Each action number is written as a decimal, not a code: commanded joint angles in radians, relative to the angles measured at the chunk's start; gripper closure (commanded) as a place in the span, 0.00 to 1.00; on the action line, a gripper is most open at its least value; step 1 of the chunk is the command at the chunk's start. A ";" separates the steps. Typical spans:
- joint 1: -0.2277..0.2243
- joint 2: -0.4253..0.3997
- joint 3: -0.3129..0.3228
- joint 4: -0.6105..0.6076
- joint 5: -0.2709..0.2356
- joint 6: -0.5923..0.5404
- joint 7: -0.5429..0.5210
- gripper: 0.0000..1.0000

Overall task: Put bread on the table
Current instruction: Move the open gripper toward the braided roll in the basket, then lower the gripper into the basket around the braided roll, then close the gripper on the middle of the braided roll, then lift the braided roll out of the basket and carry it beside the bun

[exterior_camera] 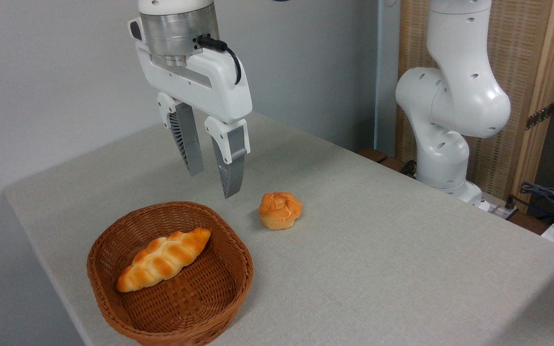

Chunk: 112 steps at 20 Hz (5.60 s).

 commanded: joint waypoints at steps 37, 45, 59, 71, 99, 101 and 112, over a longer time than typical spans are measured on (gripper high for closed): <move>-0.114 0.098 -0.025 -0.281 -0.187 0.573 -0.107 0.00; -0.118 0.157 -0.025 -0.284 -0.177 0.680 -0.106 0.00; -0.131 0.184 -0.028 -0.284 -0.068 0.679 -0.104 0.00; -0.137 0.189 -0.029 -0.291 -0.050 0.679 -0.104 0.72; -0.086 -0.277 0.097 -0.449 0.178 0.095 0.230 0.63; -0.086 -0.273 0.095 -0.465 0.182 0.073 0.229 0.63; -0.094 -0.144 0.072 -0.541 0.225 0.052 0.080 0.21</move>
